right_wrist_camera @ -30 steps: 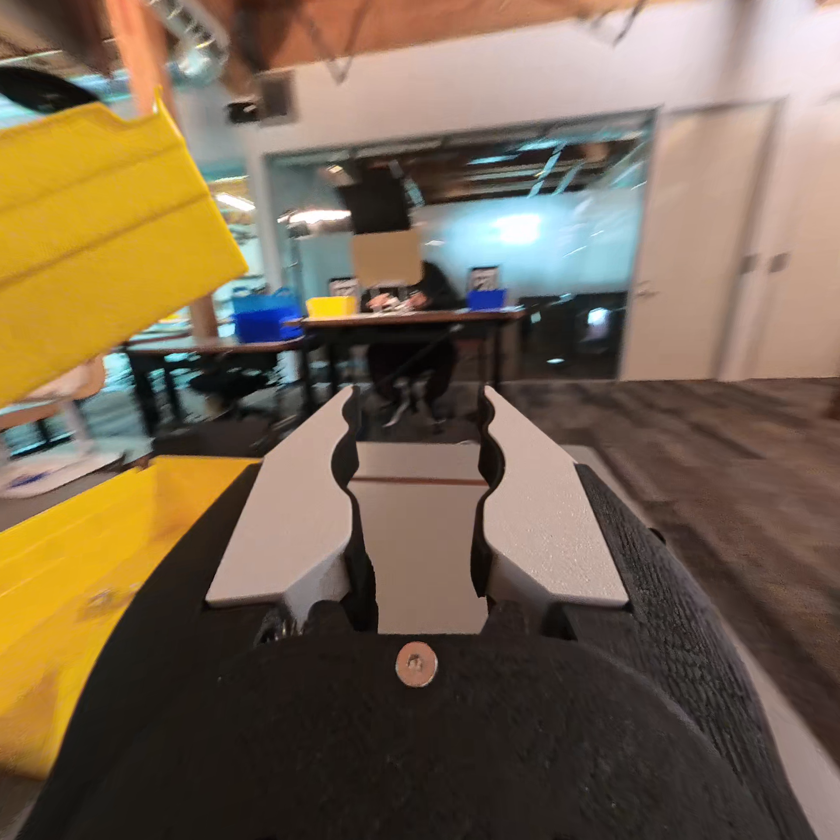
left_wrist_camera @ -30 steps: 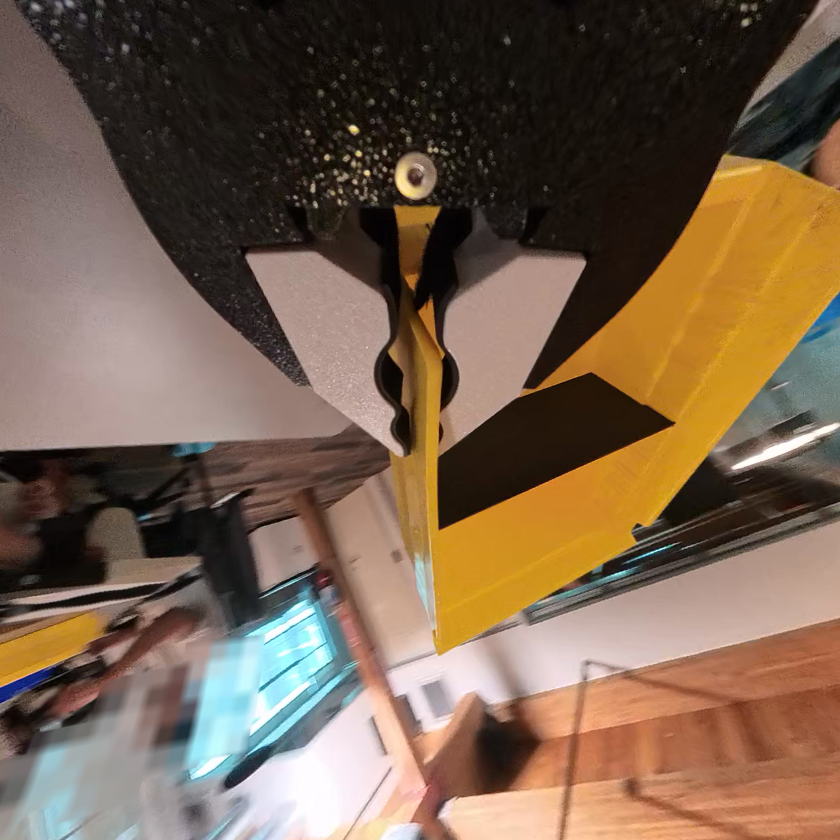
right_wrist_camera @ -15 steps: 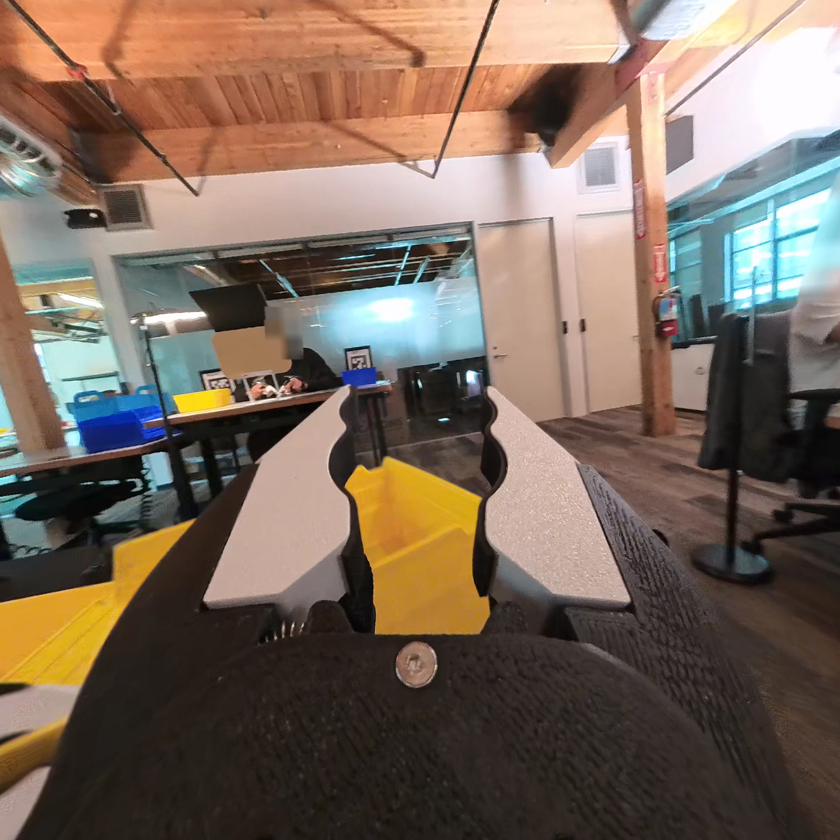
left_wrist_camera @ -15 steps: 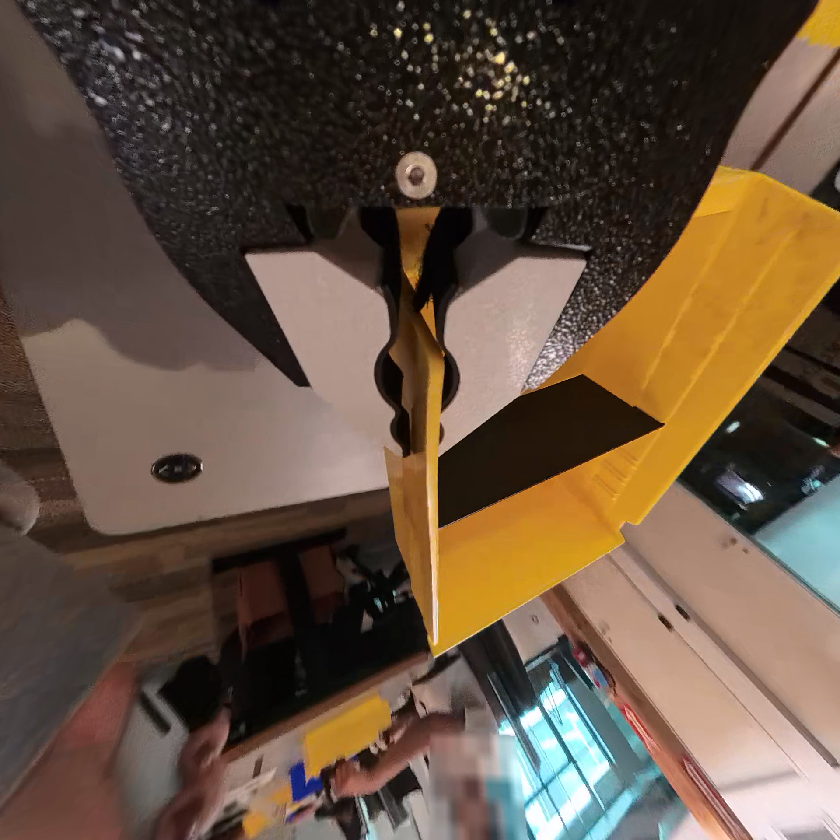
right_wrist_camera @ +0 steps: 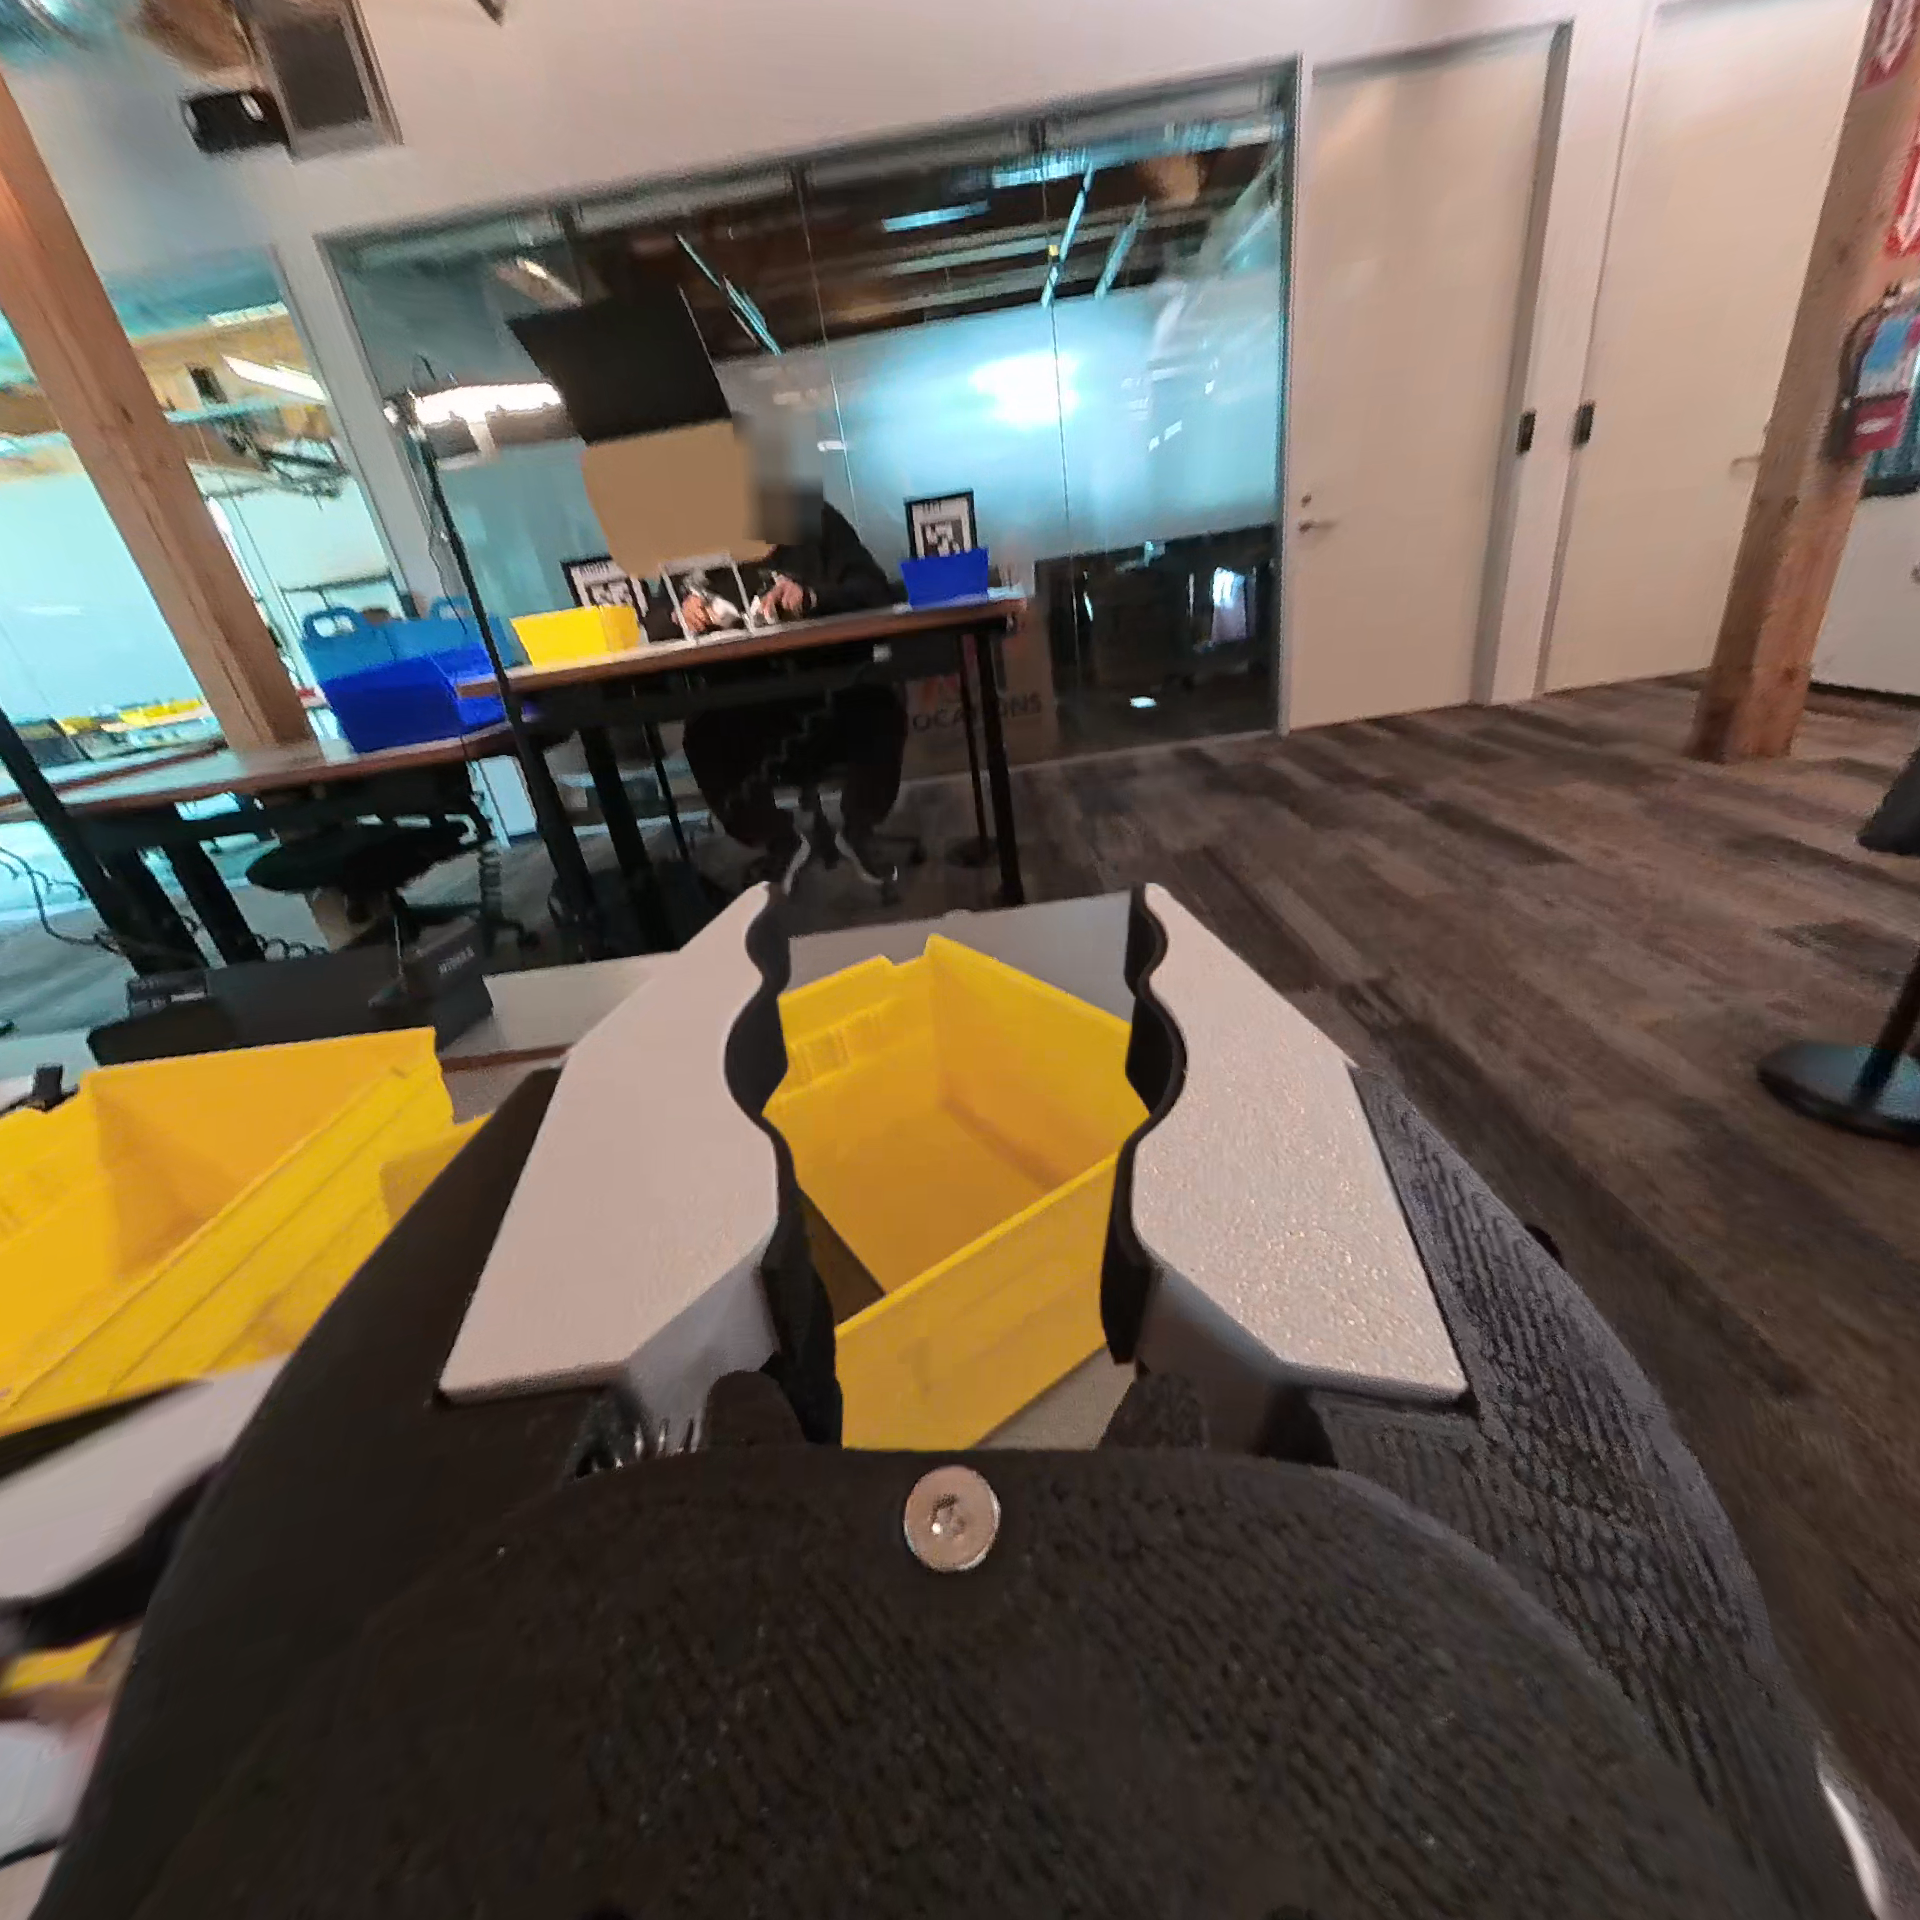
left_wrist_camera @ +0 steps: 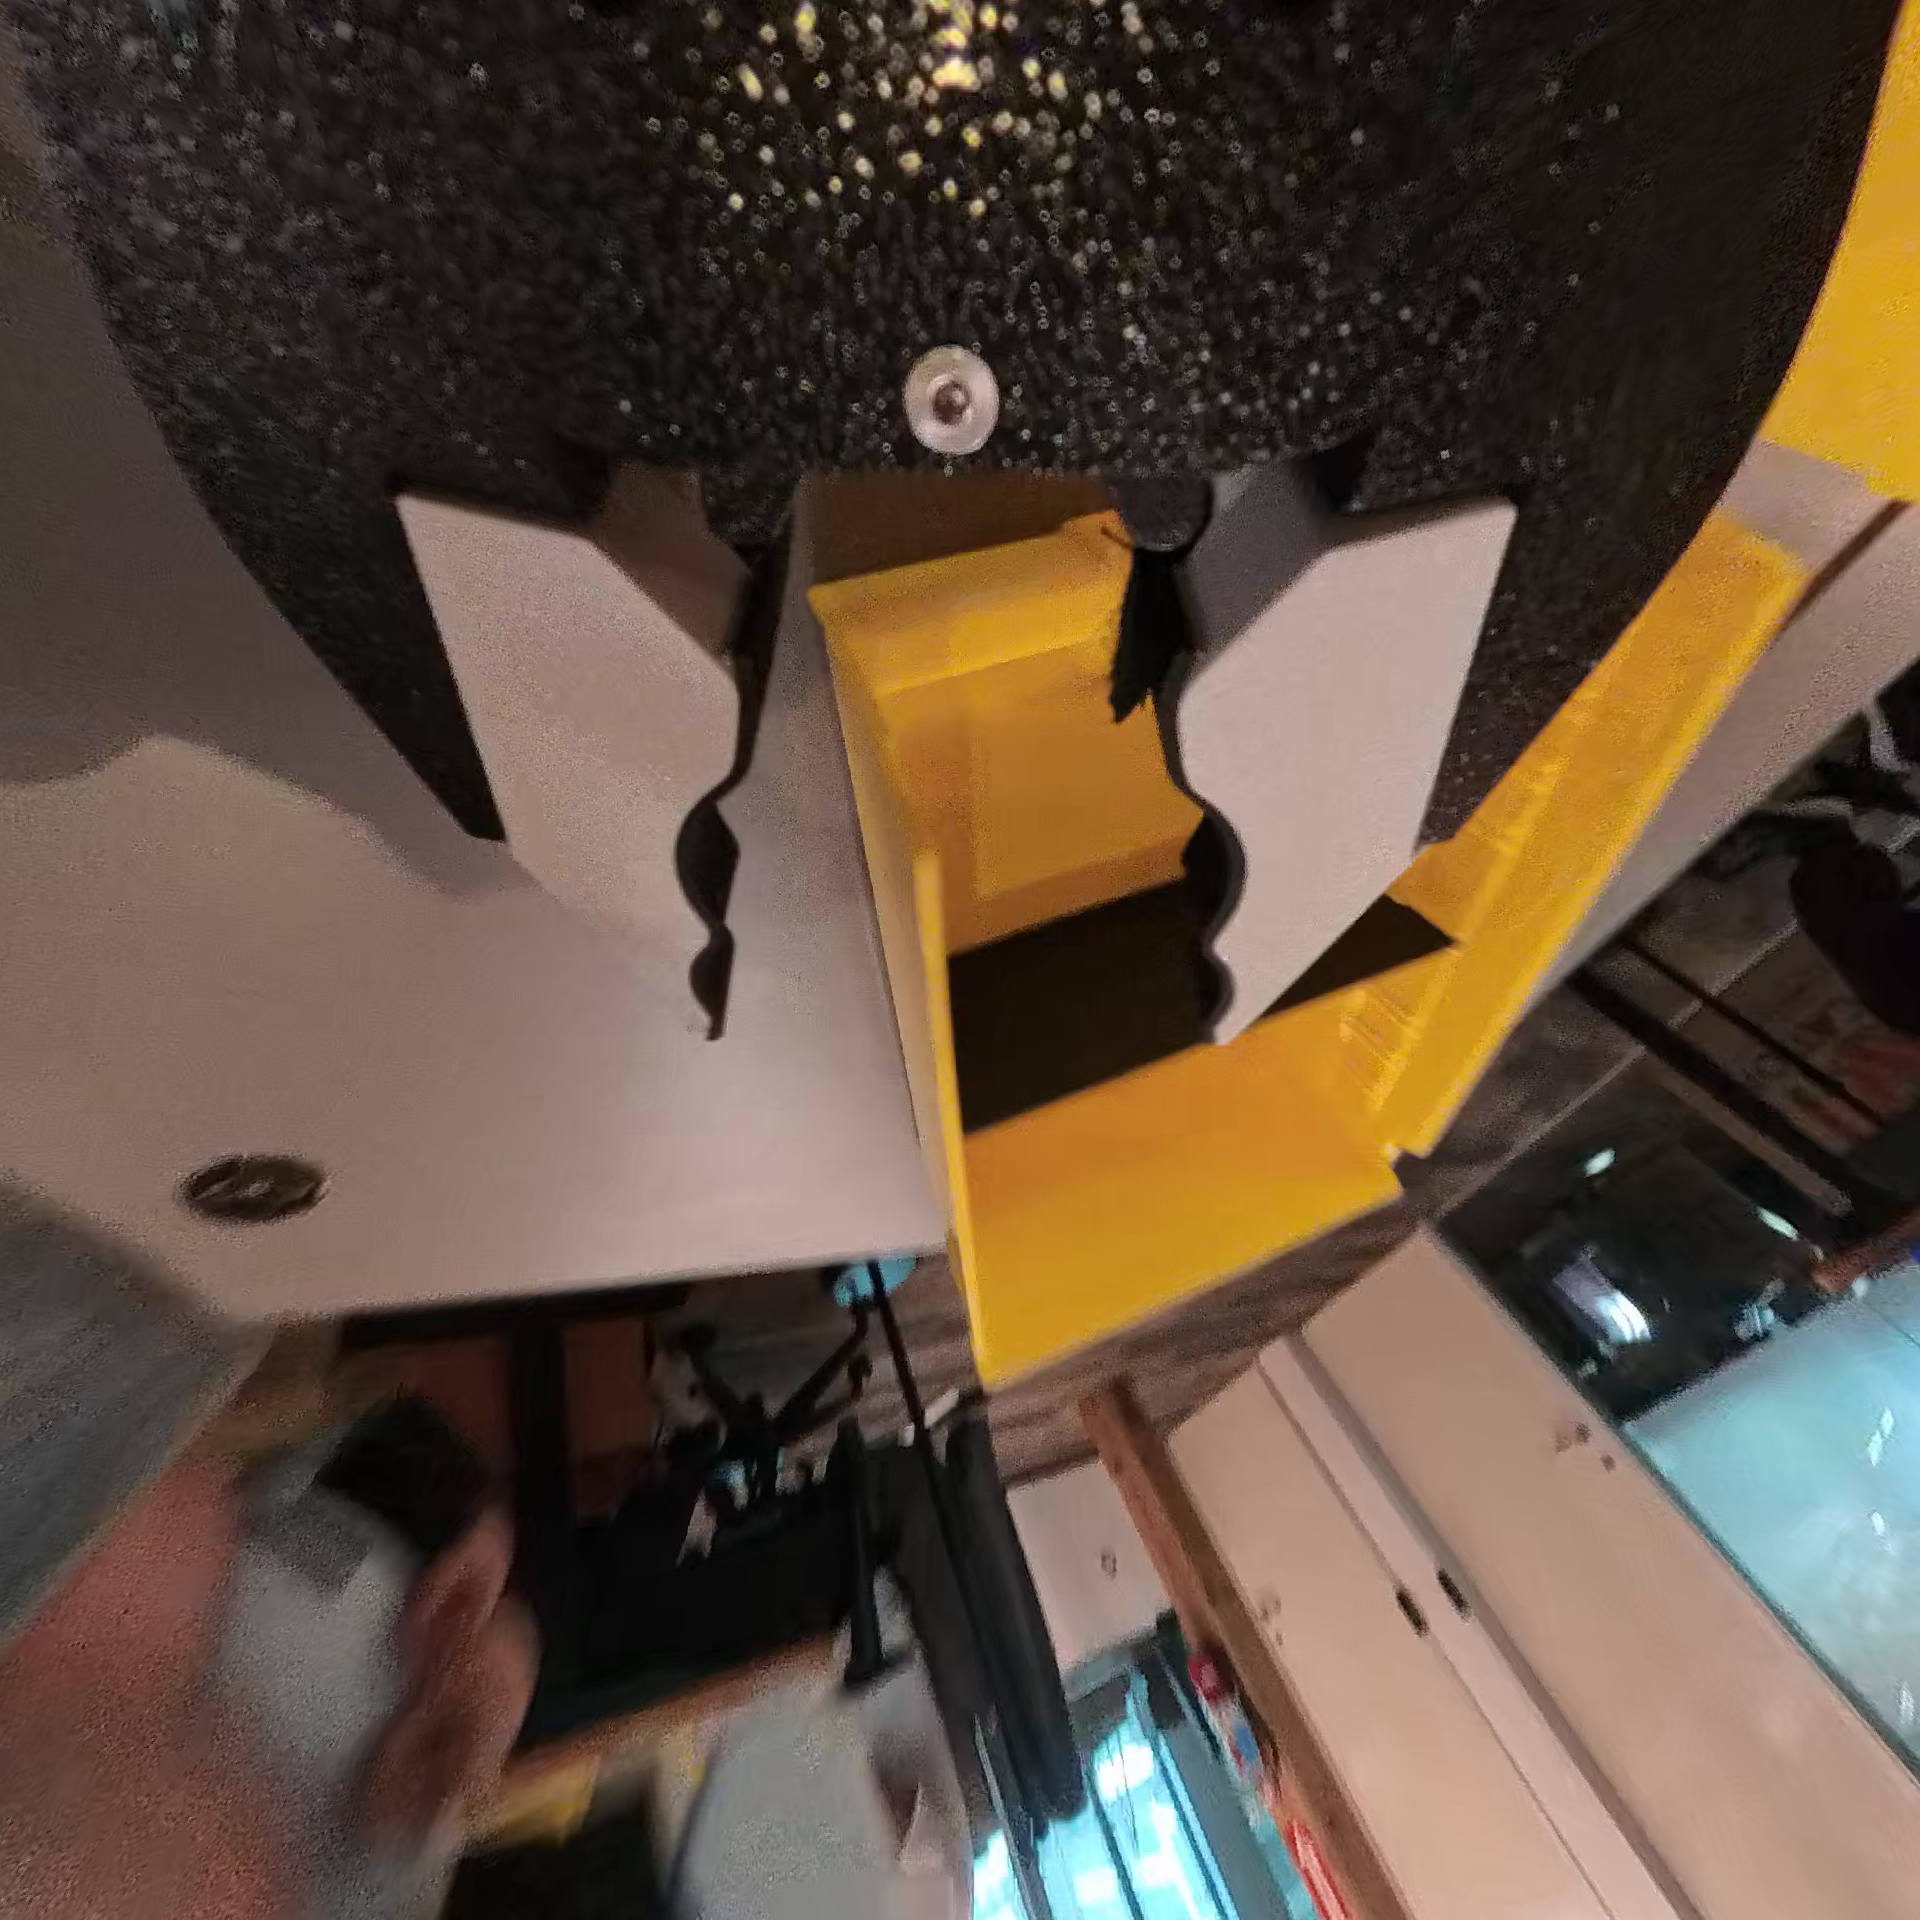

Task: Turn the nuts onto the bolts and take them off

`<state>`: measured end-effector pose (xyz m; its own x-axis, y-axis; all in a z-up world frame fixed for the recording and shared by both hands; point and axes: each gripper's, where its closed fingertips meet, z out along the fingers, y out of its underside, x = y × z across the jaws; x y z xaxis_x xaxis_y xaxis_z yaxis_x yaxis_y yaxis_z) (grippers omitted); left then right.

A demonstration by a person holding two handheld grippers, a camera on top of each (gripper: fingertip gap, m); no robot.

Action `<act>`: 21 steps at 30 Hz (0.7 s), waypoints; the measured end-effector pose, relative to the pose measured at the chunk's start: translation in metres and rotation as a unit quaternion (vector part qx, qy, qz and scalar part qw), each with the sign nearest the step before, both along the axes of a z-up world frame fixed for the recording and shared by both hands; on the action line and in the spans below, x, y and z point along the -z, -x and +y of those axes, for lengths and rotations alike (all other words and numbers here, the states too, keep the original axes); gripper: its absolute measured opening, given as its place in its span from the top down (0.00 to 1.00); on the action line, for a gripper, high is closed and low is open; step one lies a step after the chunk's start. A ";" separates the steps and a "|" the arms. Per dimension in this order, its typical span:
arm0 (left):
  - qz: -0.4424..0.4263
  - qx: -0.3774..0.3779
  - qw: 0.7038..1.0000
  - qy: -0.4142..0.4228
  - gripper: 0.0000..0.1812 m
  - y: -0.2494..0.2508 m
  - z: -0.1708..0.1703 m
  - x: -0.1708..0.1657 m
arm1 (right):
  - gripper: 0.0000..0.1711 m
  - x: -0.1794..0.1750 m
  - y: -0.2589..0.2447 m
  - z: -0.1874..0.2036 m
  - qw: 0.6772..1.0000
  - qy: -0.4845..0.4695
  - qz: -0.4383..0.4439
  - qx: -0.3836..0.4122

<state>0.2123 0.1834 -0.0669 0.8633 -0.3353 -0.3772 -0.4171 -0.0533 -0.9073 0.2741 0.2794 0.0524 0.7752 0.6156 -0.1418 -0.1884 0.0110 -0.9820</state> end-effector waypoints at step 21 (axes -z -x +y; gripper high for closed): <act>-0.079 -0.437 0.878 0.177 0.59 0.374 -0.203 0.043 | 0.51 0.169 0.041 -0.062 0.904 0.245 -0.348 -0.029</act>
<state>-0.1618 -0.0191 -0.1101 0.8814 0.4099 -0.2346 0.0544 -0.5814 -0.8118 0.2331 0.2172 -0.1168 0.7500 0.6536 0.1017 0.4914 -0.4475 -0.7472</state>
